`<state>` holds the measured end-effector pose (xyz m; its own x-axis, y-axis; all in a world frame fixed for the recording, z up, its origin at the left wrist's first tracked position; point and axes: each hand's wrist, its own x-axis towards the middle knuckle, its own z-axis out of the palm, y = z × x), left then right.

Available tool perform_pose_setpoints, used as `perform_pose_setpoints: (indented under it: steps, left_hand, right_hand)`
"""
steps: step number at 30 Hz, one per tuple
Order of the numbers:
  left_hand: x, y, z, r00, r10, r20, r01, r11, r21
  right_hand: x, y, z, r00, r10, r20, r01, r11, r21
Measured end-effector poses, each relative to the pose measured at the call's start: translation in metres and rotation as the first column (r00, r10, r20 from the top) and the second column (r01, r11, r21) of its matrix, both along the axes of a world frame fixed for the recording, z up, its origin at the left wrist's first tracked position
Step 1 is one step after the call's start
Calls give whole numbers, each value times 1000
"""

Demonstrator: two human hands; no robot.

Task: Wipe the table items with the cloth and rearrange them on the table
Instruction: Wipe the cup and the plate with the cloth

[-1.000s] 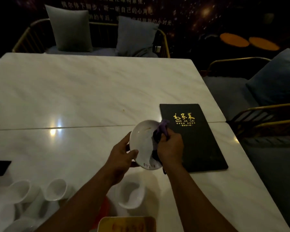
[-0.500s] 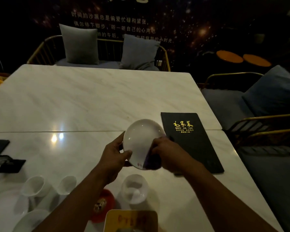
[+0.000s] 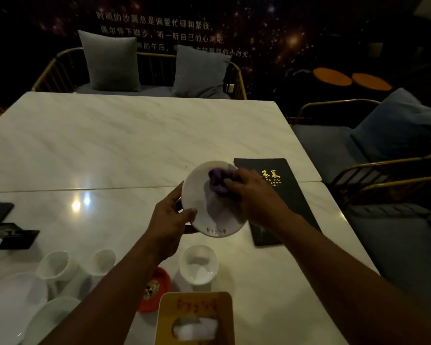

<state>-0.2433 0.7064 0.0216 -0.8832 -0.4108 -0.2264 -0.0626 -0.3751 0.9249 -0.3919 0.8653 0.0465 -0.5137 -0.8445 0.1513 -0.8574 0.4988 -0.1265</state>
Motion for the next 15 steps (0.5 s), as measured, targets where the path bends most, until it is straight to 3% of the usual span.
perform_pose_setpoints:
  steps: [2,5,7,9,11,13,15]
  left_hand:
    - [-2,5,0,997,68,-27,-68,998,12]
    - [-6,16,-2,992,111,-62,-112,994,-4]
    - [-7,23,-5,991,119,-63,-122,992,-35]
    - [-6,25,-7,991,128,-40,-130,990,-56]
    - [-3,24,-9,992,127,-13,-128,991,-49]
    - [0,22,-9,992,128,7,-127,991,-43]
    - [4,22,-9,993,119,12,-118,990,-71]
  right_hand:
    - [20,2,-6,963,-181,198,190,981,-25]
    - [60,-6,-15,811,-393,433,433,901,7]
    - [82,-17,-18,753,-400,521,485,874,-29]
    - [92,-23,-19,698,-307,647,471,877,-92]
    - [92,-20,-14,580,-209,788,486,865,-128]
    - [83,-11,-15,497,-248,832,603,787,-126]
    - [67,-5,-19,447,-384,808,751,651,-106]
